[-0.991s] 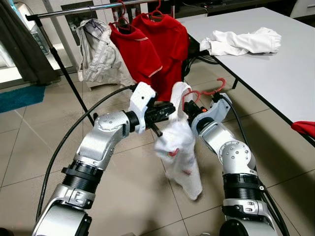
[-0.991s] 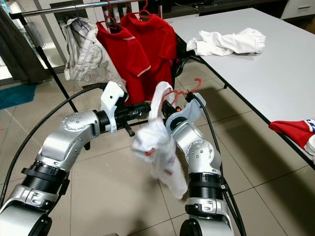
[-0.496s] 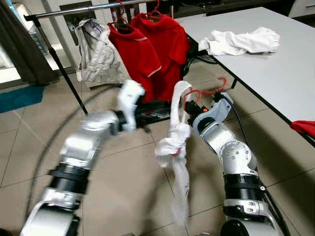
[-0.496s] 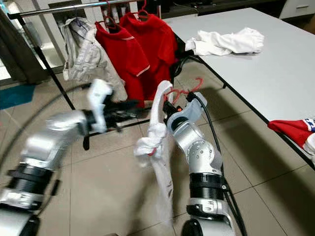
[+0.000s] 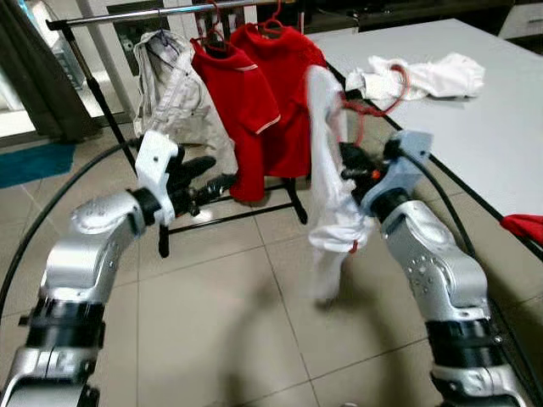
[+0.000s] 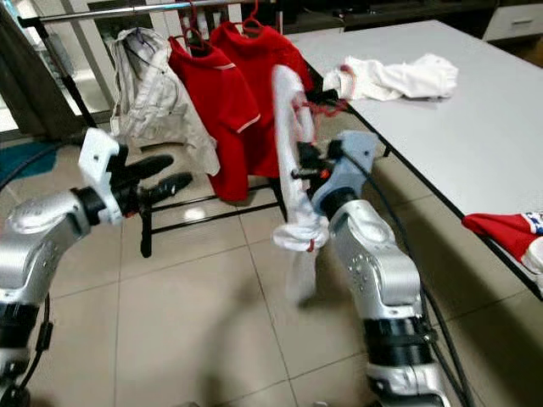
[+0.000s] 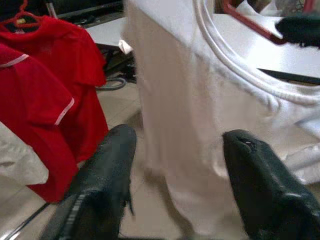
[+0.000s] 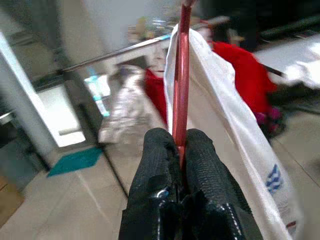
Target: Hang hanger
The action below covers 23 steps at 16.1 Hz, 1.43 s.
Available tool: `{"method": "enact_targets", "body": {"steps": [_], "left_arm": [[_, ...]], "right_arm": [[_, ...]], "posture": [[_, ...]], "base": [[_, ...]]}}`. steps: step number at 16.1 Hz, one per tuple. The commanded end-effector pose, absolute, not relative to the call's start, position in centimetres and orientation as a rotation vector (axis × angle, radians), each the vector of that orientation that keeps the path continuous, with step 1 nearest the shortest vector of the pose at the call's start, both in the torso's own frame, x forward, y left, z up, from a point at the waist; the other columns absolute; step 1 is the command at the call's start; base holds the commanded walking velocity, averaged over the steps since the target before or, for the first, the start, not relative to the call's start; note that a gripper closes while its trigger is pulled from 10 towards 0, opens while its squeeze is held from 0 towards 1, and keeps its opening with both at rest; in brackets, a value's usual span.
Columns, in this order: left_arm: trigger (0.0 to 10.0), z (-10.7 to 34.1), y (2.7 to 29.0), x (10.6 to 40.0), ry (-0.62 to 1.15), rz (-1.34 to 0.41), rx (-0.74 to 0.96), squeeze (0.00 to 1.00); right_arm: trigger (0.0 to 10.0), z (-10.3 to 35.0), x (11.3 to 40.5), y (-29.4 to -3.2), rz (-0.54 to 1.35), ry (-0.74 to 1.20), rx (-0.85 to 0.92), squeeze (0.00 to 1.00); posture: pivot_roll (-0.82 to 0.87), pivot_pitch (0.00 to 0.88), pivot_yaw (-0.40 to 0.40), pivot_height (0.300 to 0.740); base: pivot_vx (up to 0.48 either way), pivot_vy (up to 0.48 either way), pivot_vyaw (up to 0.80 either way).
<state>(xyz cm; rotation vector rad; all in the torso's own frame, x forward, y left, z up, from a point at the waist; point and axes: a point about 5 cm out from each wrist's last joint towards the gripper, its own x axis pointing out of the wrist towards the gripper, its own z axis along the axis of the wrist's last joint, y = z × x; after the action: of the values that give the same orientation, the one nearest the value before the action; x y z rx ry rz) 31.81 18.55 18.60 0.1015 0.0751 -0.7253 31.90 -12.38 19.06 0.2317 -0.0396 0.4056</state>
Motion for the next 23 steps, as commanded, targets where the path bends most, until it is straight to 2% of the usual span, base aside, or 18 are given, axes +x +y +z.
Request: {"method": "enact_targets", "body": {"steps": [1,3,5,10,13,16,23], "left_arm": [[10.0,18.9,18.5,31.6,0.066,-0.726,0.099,1.00],[10.0,18.6,18.3,31.5,0.072,-0.726,0.096,1.00],[10.0,18.6,18.4,31.5,0.073,-0.719,0.104,1.00],[10.0,18.6,18.6,31.5,0.071,-0.703,0.111,1.00],[10.0,18.2,18.6,31.4,0.076,-0.693,0.135,1.00],[10.0,18.0,18.6,31.2,0.080,-0.688,0.141,1.00],[10.0,17.5,18.4,30.6,0.080,-0.681,0.143,1.00]], "right_arm": [[10.0,19.9,31.3,-11.6,0.489,-0.069,0.219,0.00],[10.0,19.2,30.6,-11.6,0.604,0.012,0.097,0.00],[10.0,17.9,30.4,-12.4,0.605,0.091,-0.061,0.00],[10.0,18.2,30.2,-12.6,0.639,0.094,-0.077,0.00],[10.0,19.7,29.5,-12.0,0.716,-0.056,-0.238,0.00],[10.0,19.9,28.3,-11.6,0.834,-0.111,-0.256,0.00],[10.0,18.6,26.9,-12.9,0.960,-0.121,-0.385,0.00]], "posture": [[-0.10,0.000,0.055,0.740],[-0.10,0.000,0.050,0.740],[-0.10,0.000,0.046,0.740],[-0.10,0.000,0.040,0.740],[-0.10,0.000,0.038,0.740],[-0.11,0.000,0.034,0.740],[-0.12,0.000,0.010,0.740]], "base": [[0.000,0.000,0.00],[0.000,0.000,0.00],[0.000,0.000,0.00],[0.000,0.000,0.00],[0.000,0.000,0.00],[0.000,0.000,0.00],[0.000,0.000,0.00]]}}
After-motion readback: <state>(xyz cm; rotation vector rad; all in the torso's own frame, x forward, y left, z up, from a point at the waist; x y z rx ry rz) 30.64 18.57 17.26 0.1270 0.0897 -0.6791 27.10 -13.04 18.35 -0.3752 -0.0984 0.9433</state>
